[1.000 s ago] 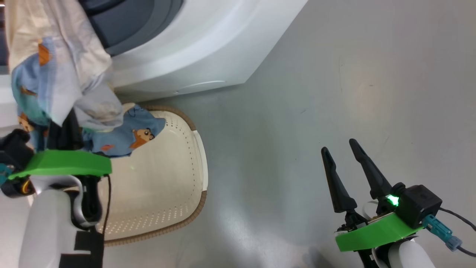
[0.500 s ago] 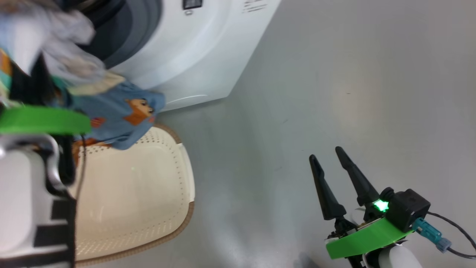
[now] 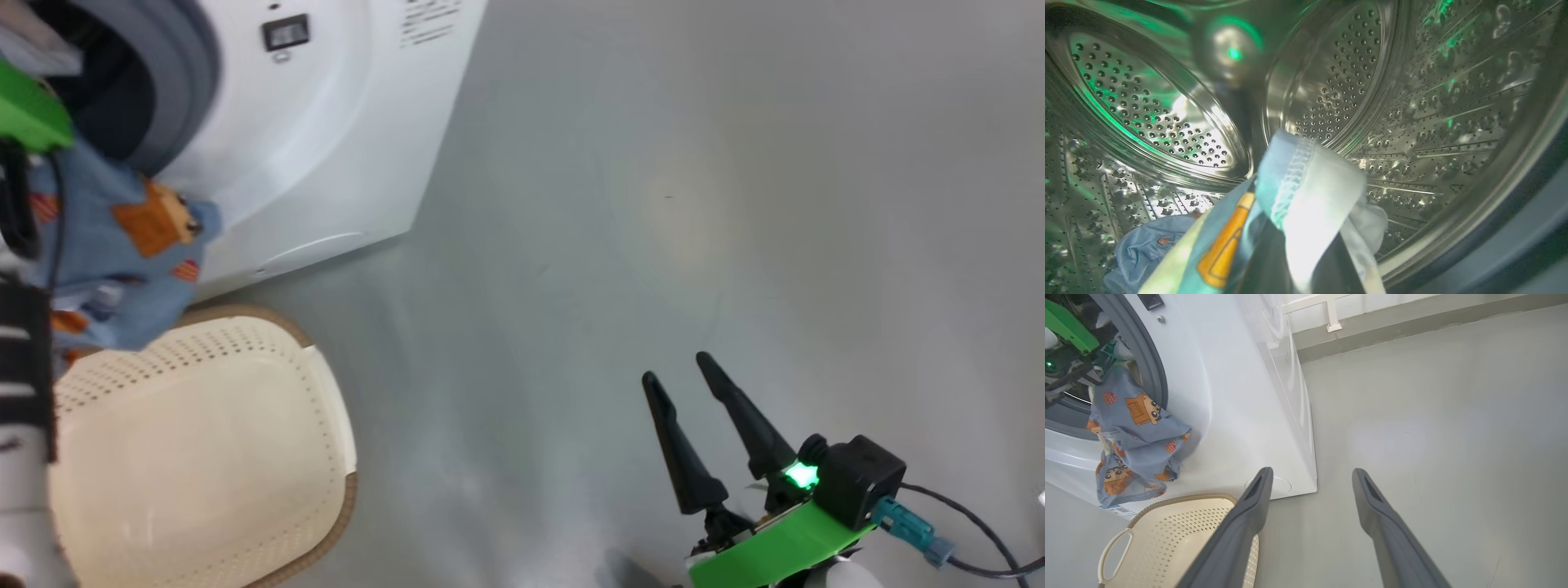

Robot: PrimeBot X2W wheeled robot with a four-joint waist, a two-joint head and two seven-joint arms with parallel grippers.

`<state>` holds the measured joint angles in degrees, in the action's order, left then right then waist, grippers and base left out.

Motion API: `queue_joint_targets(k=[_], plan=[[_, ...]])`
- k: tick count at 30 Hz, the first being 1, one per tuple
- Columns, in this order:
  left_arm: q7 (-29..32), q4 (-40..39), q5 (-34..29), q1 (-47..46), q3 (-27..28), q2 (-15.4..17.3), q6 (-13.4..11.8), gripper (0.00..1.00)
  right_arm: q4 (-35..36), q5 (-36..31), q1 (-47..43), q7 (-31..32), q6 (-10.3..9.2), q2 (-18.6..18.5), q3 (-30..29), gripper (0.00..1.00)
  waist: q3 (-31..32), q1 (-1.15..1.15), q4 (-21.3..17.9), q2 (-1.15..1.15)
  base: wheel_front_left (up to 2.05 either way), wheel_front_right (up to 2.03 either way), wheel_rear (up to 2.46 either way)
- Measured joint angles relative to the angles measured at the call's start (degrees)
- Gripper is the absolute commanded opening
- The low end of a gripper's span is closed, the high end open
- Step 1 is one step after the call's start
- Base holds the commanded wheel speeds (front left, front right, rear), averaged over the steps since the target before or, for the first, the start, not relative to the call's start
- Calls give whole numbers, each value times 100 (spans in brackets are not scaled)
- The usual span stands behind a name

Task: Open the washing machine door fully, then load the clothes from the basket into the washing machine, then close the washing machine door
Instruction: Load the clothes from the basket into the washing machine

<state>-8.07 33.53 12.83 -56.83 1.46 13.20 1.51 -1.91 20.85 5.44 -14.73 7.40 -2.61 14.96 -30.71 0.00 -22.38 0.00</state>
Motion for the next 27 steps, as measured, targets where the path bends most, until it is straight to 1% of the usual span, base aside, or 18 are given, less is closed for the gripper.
queue_joint_targets(k=[2, 6, 10, 13, 18, 22, 24, 27], plan=[[-9, 364, -32, -269, 15, 89, -36, 0, -7, 1, -25, 0, -1, 1, 80, 100, -12, 0, -94, 0, 0, 0, 0], [-104, 1078, -148, -814, 37, 407, -101, 0, -40, 31, -83, 0, 0, 4, 216, 100, -64, 0, -268, 0, 0, 0, 0], [-158, 1672, -264, -1280, -11, 673, -100, 0, -68, 35, -97, 0, 0, 12, 303, 100, -172, 0, -388, 0, 0, 0, 0], [-211, 2026, -319, -1520, -70, 811, -99, 0, -69, 33, -105, 0, -1, 18, 342, 100, -255, 0, -457, 0, 0, 0, 0], [-341, 2366, -465, -2030, -176, 953, -109, 0, -55, 23, -190, 0, 0, 23, 458, 100, -428, 0, -524, 0, 0, 0, 0], [-444, 2522, -603, -2469, -263, 1159, -250, 0, -23, 23, -193, 0, 0, 30, 522, 100, -576, 0, -590, 0, 0, 0, 0], [-511, 2553, -606, -2686, -241, 1230, -381, 0, -13, 25, -193, 0, 0, 30, 526, 100, -663, 0, -620, 0, 0, 0, 0], [-613, 2479, -605, -2990, -178, 1251, -594, 0, 11, 54, -193, 0, 0, 31, 564, 100, -806, 0, -650, 0, 0, 0, 0]])
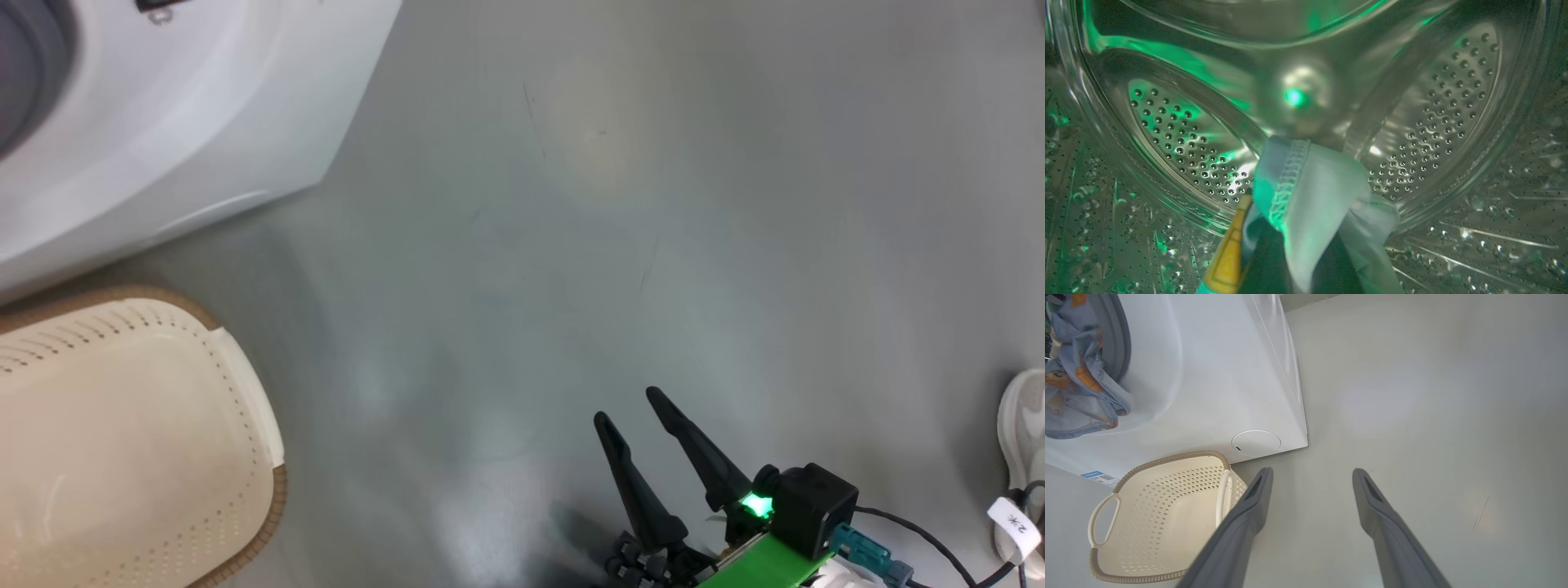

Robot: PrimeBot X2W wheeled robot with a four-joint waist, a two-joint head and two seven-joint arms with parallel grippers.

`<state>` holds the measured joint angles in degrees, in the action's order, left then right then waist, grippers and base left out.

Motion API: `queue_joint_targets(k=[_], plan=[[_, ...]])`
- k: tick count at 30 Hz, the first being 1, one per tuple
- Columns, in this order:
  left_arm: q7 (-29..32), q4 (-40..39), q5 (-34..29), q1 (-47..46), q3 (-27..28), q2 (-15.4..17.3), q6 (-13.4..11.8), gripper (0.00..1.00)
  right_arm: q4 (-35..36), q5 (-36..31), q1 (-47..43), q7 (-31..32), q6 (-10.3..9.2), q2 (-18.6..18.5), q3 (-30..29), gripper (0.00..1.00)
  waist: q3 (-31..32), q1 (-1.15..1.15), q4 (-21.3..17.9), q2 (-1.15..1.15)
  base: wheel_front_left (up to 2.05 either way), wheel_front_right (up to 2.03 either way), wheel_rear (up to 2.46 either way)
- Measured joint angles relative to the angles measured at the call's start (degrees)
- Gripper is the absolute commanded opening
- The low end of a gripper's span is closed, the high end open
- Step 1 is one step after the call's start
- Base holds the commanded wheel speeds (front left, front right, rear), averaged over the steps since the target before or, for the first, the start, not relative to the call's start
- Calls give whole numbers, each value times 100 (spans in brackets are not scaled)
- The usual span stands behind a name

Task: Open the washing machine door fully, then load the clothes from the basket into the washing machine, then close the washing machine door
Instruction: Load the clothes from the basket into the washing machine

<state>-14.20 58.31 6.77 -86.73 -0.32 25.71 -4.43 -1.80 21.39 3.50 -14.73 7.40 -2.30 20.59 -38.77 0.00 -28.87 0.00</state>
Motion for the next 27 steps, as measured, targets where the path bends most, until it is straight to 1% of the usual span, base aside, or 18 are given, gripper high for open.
queue_joint_targets(k=[3, 8, 10, 12, 16, 17, 18, 19, 22, 24, 25, 27], plan=[[-44, -172, -37, -143, -9, 23, -149, 0, 24, 59, 1, 0, -1, 10, 69, 100, -140, 0, -25, 0, 0, 0, 0], [-45, -945, -116, -143, 119, 69, -490, 0, 60, 214, 11, 0, 0, 16, 103, 100, -312, 0, -77, 0, 0, 0, 0], [-51, -1113, -116, -139, 177, 68, -588, 0, 60, 250, 27, 0, 0, 16, 103, 100, -348, 0, -94, 0, 0, 0, 0], [-51, -1039, -152, -122, 155, 67, -598, 0, 59, 250, 55, 0, 0, 16, 100, 100, -356, 0, -102, 0, 0, 0, 0], [-48, -402, -235, -93, -21, 57, -559, 0, 51, 253, 55, 0, 0, 18, 102, 100, -294, 0, -74, 0, 0, 0, 0], [-42, -282, -249, -96, -62, 52, -531, 2, 49, 253, 55, 0, -1, 18, 105, 100, -275, 0, -62, 0, 0, 0, 0], [-40, -169, -250, -102, -91, 44, -531, 9, 48, 253, 55, 0, 0, 18, 108, 100, -256, 0, -50, 0, 0, 0, 0], [-38, -60, -254, -110, -121, 40, -530, 21, 46, 254, 55, 0, 0, 18, 110, 100, -237, 0, -38, 0, 0, 0, 0], [-5, 235, -311, -131, -230, 29, -492, 42, 23, 253, 55, 0, 0, 18, 105, 100, -169, 0, 0, 0, 0, 0, 0], [15, 419, -310, -135, -258, -12, -489, 91, -2, 250, 55, 0, 0, 16, 94, 100, -117, 0, 29, 0, 0, 0, 0], [16, 516, -310, -135, -272, -44, -490, 100, -21, 249, 55, 0, 0, 16, 83, 100, -88, 0, 46, 0, 0, 0, 0], [67, 712, -312, -135, -320, -108, -499, 100, -46, 241, 55, 0, 0, 16, 49, 100, -22, 0, 81, 0, 0, 0, 0]])
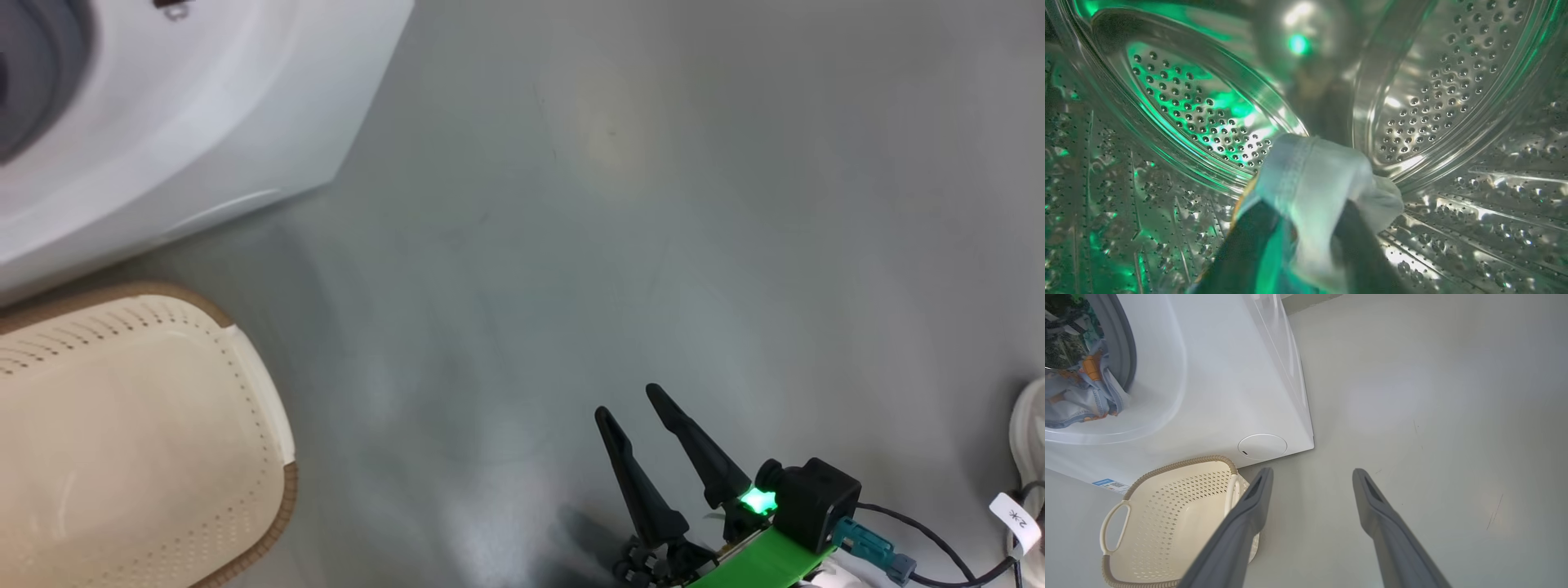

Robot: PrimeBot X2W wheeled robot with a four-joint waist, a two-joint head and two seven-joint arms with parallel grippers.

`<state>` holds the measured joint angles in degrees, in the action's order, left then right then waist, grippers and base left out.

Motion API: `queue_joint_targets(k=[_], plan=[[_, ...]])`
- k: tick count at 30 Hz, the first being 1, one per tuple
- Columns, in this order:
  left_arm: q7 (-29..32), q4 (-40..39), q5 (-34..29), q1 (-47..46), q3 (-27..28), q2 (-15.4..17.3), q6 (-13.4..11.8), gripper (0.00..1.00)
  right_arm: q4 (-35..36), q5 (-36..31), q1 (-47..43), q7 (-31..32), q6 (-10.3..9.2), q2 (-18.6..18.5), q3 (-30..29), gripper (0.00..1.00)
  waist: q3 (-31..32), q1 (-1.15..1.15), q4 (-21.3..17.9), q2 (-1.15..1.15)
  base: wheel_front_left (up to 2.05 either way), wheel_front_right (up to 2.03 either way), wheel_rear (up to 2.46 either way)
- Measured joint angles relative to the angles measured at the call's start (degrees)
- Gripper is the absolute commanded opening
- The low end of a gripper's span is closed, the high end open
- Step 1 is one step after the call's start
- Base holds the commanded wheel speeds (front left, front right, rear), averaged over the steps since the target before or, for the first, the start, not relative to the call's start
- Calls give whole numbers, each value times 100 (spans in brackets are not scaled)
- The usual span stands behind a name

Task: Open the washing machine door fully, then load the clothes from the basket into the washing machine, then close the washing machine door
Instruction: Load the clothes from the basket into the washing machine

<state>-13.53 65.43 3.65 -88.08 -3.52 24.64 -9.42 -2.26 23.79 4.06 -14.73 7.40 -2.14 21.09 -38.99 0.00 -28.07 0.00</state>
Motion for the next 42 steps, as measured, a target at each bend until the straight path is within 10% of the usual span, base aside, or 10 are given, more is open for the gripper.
queue_joint_targets(k=[28, 42], plan=[[31, 831, 543, 1101, -53, -1262, 171, 100, -289, -263, 75, 0, 0, -27, -364, 100, 991, 0, 984, 0, 0, 0, 0], [-110, -526, 801, 2326, -105, -2013, 443, 100, -202, -623, 203, 0, -1, -51, -929, 100, 1117, 0, 1747, 0, 0, 0, 0]])
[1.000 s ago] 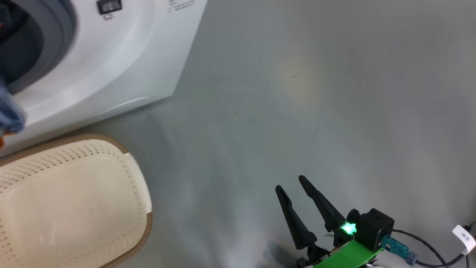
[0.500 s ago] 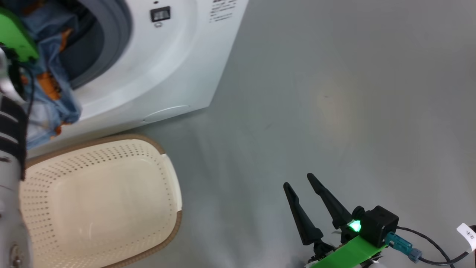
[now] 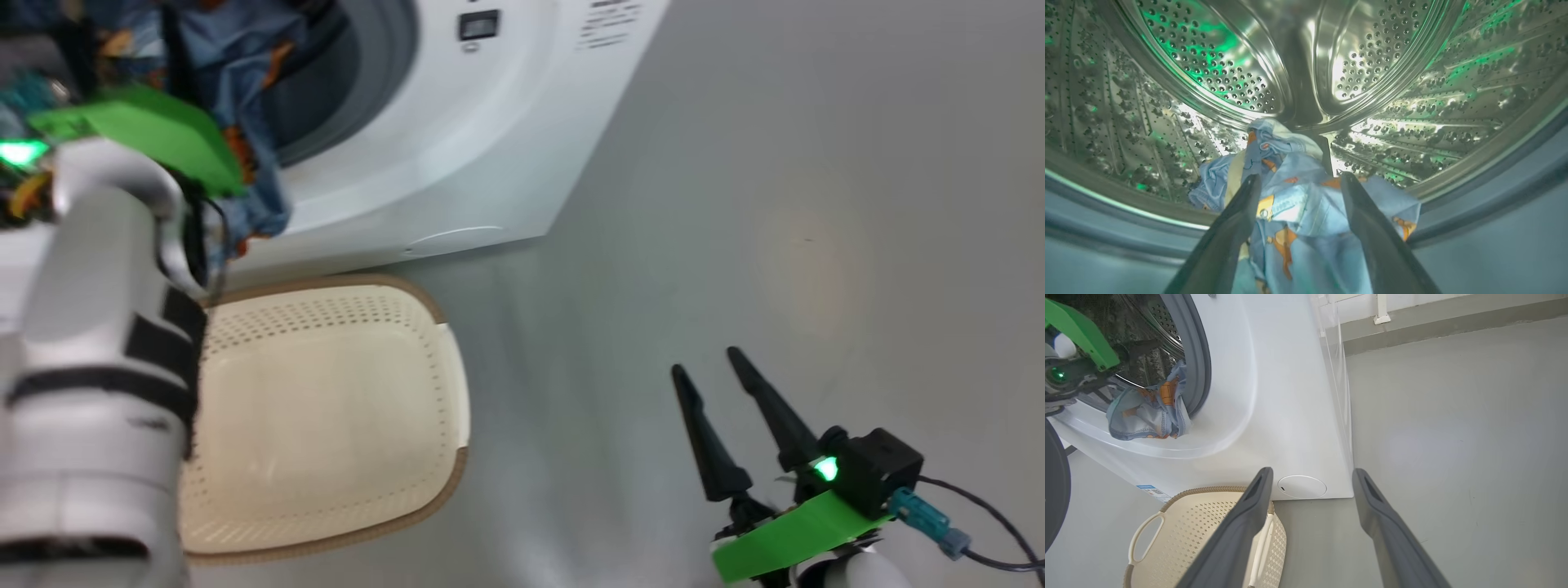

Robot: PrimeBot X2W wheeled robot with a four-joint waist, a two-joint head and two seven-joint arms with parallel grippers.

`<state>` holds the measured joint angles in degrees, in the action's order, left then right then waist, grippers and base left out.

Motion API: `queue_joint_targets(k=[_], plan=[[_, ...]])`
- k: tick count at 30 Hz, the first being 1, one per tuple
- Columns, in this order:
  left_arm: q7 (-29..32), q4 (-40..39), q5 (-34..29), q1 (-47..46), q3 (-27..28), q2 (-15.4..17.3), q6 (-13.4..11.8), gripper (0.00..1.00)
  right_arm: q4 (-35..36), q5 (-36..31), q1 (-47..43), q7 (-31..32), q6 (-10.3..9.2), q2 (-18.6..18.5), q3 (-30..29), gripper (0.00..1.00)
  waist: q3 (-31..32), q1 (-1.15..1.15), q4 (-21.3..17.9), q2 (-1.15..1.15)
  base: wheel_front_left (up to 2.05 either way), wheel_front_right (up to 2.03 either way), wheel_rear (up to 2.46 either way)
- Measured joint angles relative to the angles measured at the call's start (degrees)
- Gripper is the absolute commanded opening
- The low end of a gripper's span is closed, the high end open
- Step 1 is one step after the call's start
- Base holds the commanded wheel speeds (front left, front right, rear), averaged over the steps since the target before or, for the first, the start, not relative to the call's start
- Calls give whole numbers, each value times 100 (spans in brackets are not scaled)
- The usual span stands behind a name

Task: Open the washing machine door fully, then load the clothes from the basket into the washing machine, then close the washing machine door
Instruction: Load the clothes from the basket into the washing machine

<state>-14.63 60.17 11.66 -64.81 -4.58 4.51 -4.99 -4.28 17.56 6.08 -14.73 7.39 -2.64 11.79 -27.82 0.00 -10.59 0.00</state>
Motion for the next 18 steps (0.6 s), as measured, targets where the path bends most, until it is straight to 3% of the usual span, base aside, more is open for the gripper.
queue_joint_targets(k=[9, 18], plan=[[0, -1436, 88, 1624, -58, -164, 124, 100, 68, -197, -1, 0, 1, -5, -414, 100, 82, 0, 407, 0, 0, 0, 0], [0, -3018, 308, 3083, -14, -219, 45, 100, 121, -489, -34, 0, 0, -10, -801, 100, 208, 0, 697, 0, 0, 0, 0]])
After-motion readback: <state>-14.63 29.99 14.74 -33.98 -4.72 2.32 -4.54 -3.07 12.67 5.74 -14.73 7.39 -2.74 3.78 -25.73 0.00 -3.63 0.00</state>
